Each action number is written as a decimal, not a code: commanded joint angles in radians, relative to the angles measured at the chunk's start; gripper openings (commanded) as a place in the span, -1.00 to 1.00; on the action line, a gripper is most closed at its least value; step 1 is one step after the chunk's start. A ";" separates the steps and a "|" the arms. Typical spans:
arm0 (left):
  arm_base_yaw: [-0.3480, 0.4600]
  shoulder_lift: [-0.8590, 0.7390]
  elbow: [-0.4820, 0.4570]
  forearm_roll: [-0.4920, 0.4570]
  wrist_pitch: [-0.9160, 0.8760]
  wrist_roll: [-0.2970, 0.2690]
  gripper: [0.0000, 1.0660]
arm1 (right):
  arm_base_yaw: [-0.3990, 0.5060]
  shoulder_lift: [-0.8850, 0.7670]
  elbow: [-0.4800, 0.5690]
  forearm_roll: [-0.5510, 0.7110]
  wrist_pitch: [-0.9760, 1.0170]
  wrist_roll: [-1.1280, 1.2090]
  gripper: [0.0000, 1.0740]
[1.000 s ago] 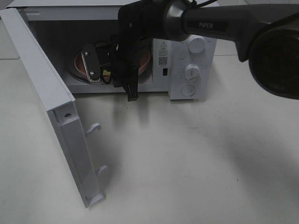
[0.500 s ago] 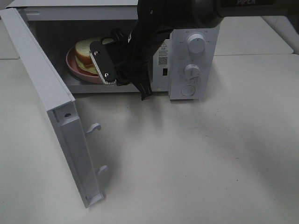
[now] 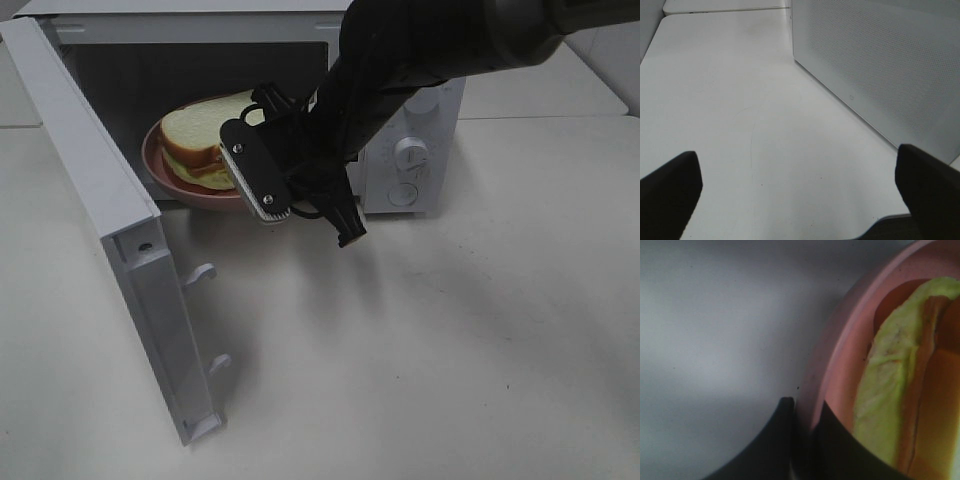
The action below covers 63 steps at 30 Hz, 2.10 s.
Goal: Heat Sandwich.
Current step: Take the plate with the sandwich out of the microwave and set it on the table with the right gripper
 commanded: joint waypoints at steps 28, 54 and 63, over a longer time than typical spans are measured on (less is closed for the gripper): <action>-0.001 -0.005 -0.001 -0.002 -0.011 -0.006 0.83 | 0.002 -0.487 0.534 0.009 -0.119 -0.017 -1.00; -0.001 -0.005 -0.001 -0.002 -0.011 -0.006 0.83 | 0.003 -0.992 0.906 -0.126 -0.020 0.189 -1.00; -0.001 -0.005 -0.001 -0.002 -0.011 -0.006 0.83 | 0.003 -1.128 0.967 -0.290 0.052 0.415 -1.00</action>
